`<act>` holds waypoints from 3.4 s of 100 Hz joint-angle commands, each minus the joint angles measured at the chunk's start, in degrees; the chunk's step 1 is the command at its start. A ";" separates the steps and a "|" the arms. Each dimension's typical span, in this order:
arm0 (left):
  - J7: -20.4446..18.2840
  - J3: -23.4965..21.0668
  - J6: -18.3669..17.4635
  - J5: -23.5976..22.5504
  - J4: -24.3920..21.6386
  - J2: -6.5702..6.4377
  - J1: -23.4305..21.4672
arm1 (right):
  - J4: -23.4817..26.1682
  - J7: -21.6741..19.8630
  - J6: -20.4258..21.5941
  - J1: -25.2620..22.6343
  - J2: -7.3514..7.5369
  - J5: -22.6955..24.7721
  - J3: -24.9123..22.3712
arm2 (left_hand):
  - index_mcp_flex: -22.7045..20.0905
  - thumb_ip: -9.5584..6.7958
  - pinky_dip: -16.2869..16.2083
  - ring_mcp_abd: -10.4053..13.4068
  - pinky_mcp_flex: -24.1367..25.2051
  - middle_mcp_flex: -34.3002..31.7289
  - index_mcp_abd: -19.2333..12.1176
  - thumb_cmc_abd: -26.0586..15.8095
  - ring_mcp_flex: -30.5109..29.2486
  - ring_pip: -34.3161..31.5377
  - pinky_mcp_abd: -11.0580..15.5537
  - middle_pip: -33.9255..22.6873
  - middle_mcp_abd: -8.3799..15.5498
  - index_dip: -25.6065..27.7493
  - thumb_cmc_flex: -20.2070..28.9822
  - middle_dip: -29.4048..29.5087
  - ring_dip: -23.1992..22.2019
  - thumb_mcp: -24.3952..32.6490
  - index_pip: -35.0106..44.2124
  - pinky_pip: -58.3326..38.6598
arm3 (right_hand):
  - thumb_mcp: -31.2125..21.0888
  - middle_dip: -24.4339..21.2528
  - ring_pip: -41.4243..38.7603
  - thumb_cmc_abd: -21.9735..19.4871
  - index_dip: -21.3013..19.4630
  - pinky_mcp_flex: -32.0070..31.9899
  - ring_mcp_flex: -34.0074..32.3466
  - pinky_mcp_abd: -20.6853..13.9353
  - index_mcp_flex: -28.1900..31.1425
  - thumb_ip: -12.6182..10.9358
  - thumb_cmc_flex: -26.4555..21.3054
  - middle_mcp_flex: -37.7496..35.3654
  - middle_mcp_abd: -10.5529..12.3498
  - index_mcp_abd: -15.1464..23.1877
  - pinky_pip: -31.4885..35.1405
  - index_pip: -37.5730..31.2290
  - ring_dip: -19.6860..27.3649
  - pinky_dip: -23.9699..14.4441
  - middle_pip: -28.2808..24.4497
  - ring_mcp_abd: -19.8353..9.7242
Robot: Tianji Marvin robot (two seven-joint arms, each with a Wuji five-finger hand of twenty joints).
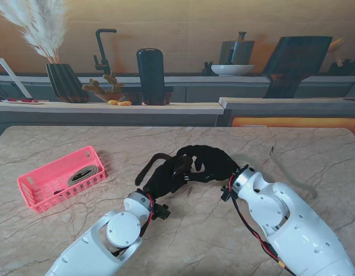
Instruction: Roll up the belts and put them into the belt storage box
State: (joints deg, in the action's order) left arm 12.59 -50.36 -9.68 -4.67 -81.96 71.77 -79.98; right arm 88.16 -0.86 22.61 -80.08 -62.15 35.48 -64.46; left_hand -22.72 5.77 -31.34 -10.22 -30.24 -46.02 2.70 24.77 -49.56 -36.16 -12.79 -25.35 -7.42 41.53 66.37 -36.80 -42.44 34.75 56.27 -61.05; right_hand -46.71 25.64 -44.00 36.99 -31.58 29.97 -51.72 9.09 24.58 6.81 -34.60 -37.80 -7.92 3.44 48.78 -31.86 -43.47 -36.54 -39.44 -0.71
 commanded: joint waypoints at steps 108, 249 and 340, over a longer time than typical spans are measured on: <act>-7.14 -1.52 4.72 11.41 -1.52 -0.22 -0.59 | 6.61 15.40 3.32 -1.63 -2.36 8.50 -8.67 | -6.72 0.58 4.05 -1.60 17.07 -5.58 -3.24 -1.91 6.90 6.49 -1.44 4.34 1.05 -11.19 -8.51 6.88 14.49 -2.39 -14.30 7.23 | -9.39 -3.20 -0.12 1.30 15.54 8.43 -21.01 -3.01 25.60 6.04 -9.53 -30.93 5.84 13.65 7.89 -28.78 -1.76 -1.02 6.67 0.91; -1.16 -1.11 12.71 10.21 -4.96 1.32 -2.64 | -2.86 19.11 -2.15 7.55 -0.96 20.33 2.20 | -11.24 -0.13 -2.19 -9.52 16.59 -9.23 2.95 -7.48 4.76 -8.11 -5.00 -6.44 -5.13 -16.98 -6.03 15.06 14.85 -11.05 -7.79 -3.97 | -7.74 -2.60 -1.89 1.18 15.99 7.94 -20.22 -1.40 25.01 3.82 -11.15 -30.42 4.18 11.30 7.61 -28.28 -2.74 -0.57 5.99 1.77; -2.37 -4.89 1.16 30.99 -8.26 2.08 -7.04 | -8.59 22.92 1.37 6.57 -2.49 15.51 11.34 | 14.40 -0.51 4.21 2.04 19.49 14.76 -2.19 5.93 17.53 15.57 -1.77 5.27 1.06 -18.91 -38.24 18.82 18.60 0.02 -28.50 12.09 | -4.51 -4.23 1.13 -0.15 16.14 5.64 -15.93 -0.76 17.92 3.06 -10.86 -26.43 5.46 12.54 7.18 -25.79 -0.31 0.66 6.73 0.33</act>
State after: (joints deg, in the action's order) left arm 10.77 -55.33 -7.86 26.53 -88.27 73.49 -86.90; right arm 80.88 22.85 23.51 -73.29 -63.94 50.53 -54.19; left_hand -7.15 3.91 -28.25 -10.73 -8.62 -30.94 11.88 27.45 -29.72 -20.36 -14.06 -19.76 -8.61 22.91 27.66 -18.88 -24.17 32.44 27.16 -49.61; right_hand -47.90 22.52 -44.29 43.21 -13.85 36.92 -68.89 7.06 39.48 13.72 -41.03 -65.66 -5.71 11.73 55.89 -53.22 -44.68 -36.48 -33.74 0.96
